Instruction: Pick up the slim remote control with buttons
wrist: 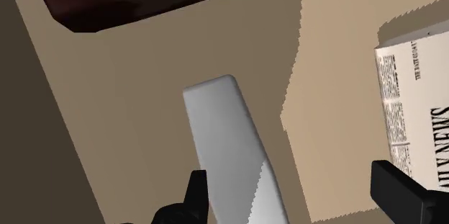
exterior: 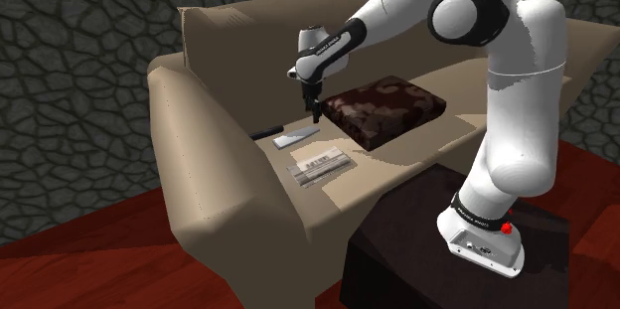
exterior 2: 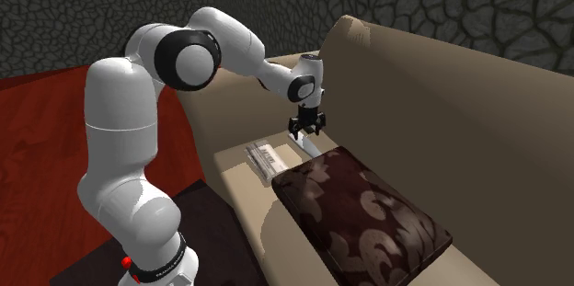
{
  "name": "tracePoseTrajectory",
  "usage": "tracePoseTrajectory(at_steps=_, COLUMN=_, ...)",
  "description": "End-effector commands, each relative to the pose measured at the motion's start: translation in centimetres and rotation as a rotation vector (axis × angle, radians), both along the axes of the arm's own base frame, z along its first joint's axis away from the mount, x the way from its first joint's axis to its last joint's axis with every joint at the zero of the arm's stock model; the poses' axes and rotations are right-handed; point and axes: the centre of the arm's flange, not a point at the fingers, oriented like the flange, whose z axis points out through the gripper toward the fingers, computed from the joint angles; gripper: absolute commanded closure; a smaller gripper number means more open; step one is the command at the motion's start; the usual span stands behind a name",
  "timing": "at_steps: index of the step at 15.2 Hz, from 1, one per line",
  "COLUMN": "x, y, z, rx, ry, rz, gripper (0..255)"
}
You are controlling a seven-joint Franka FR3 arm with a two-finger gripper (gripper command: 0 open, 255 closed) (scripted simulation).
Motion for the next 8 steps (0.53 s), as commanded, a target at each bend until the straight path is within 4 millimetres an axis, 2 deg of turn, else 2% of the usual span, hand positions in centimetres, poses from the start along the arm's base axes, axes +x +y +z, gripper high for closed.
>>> tracePoseTrajectory(at_steps=1, x=1.7, y=1.1, z=-2.0, rx=-0.005, ry=0.001, rz=0.077, gripper=0)
tracePoseTrajectory(at_steps=5, x=4.6, y=3.6, z=-5.7, rx=-0.015, ry=0.003, rz=0.224, gripper=0)
tracePoseTrajectory(at_steps=8, x=4.9, y=3.9, z=-7.1, rx=-0.016, ry=0.004, rz=0.240, gripper=0)
